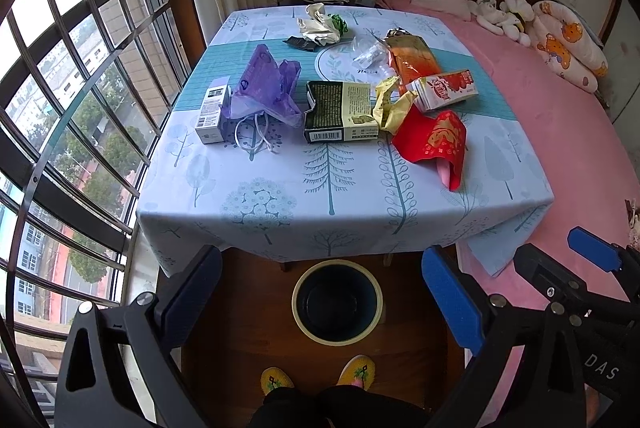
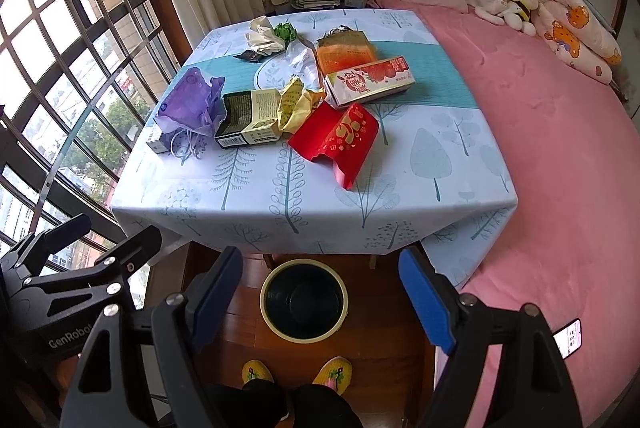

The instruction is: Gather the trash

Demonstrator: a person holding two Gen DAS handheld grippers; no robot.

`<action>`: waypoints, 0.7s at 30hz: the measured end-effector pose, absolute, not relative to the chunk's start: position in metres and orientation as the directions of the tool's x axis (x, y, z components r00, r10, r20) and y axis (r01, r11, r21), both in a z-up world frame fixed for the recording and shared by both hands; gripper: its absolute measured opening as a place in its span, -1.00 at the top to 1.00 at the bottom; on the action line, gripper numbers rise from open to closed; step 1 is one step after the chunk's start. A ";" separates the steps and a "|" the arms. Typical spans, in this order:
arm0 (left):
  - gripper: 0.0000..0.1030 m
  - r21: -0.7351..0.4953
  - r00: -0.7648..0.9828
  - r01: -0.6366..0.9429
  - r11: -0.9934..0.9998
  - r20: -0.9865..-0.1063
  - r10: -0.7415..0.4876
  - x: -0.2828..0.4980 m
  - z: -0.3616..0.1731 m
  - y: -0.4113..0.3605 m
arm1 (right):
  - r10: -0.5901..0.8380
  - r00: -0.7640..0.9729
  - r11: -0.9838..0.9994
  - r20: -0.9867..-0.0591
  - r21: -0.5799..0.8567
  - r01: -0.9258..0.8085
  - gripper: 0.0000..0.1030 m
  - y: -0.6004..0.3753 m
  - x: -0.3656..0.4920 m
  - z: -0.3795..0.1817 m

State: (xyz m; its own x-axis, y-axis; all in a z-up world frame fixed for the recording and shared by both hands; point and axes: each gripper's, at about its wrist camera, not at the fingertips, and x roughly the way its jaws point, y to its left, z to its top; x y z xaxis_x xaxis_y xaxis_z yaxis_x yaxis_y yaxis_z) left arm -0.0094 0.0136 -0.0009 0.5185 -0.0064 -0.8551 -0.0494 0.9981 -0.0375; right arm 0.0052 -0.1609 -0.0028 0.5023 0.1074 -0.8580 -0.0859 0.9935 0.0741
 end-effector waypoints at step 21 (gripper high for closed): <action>-0.93 0.032 0.548 -0.107 0.994 -0.832 0.085 0.011 0.038 0.028 | 0.197 0.540 0.980 -0.818 0.178 -0.088 -0.57 -0.164 0.031 0.014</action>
